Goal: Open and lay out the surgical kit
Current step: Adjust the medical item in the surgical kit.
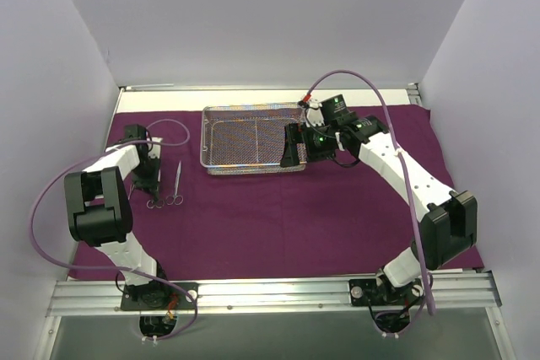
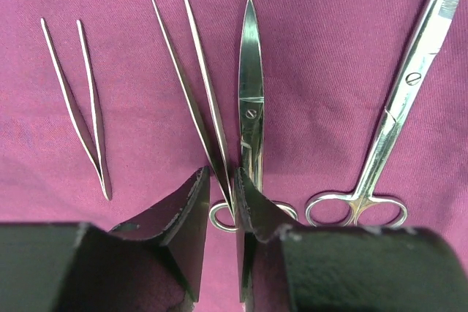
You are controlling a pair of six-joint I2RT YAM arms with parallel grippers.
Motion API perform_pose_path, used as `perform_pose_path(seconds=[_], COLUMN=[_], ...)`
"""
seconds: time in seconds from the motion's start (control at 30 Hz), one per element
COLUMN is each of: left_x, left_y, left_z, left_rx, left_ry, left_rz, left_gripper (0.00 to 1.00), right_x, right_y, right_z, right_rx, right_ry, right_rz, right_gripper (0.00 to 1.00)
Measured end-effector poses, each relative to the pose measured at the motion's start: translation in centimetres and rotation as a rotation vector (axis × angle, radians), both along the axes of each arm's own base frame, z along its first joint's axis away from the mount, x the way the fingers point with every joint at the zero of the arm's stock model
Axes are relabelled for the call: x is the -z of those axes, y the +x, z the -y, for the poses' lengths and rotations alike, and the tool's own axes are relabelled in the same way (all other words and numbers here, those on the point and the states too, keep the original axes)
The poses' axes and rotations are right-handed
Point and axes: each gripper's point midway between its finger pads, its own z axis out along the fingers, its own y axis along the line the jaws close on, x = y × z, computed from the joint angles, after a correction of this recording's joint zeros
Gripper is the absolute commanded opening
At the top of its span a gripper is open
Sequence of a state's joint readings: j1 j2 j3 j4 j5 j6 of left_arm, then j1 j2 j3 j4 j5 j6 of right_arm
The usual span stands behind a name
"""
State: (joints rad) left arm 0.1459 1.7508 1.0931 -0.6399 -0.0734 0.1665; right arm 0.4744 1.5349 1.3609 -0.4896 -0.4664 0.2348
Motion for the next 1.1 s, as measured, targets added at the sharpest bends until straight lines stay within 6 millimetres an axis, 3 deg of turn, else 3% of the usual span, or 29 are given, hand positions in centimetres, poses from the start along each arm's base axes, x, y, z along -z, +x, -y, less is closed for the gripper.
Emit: perform_pose_path(seconds=[0.47, 0.8, 0.97, 1.1], left_x=[0.0, -0.1, -0.1, -0.1], left_y=[0.0, -0.6, -0.7, -0.7], left_z=[-0.4, -2.7, -3.0, -3.2], left_rx=[0.002, -0.049, -0.053, -0.053], left_ry=[0.002, 0.042, 0.055, 0.058], left_rz=[-0.002, -0.009, -0.012, -0.013], left_gripper=[0.11, 0.03, 0.05, 0.15], right_x=[0.2, 0.7, 0.8, 0.7], right_y=[0.5, 0.8, 1.0, 1.2], right_z=[0.5, 0.7, 0.7, 0.7], right_rx=[0.018, 0.030, 0.032, 0.033], right_ry=[-0.002, -0.006, -0.007, -0.006], right_rz=[-0.008, -0.020, -0.022, -0.022], right_gripper=[1.00, 1.00, 1.00, 1.00])
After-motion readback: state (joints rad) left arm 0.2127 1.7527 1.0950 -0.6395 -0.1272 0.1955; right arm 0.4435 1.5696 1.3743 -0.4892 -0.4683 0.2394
